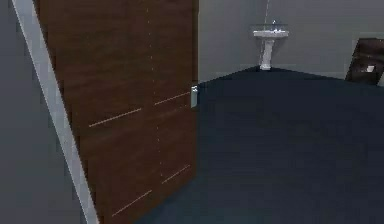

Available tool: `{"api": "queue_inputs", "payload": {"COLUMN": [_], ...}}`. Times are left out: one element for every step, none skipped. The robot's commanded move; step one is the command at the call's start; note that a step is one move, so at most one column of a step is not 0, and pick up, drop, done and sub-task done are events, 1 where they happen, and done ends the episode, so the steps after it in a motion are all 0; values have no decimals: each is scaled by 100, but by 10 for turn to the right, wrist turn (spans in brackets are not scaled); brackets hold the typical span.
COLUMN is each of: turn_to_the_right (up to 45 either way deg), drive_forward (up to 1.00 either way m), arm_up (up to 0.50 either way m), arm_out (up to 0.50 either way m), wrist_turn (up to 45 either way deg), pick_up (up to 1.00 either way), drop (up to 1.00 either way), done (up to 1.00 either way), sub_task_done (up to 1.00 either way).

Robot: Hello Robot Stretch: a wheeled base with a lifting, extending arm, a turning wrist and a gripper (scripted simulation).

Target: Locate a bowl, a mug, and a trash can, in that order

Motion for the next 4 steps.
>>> {"api": "queue_inputs", "payload": {"turn_to_the_right": [240,0,0,0], "drive_forward": [0,5,100,40], "arm_up": [0,0,0,0], "arm_out": [0,0,0,0], "wrist_turn": [0,0,0,0], "pick_up": [0,0,0,0], "drop": [0,0,0,0], "done": [0,0,0,0], "sub_task_done": [0,0,0,0]}}
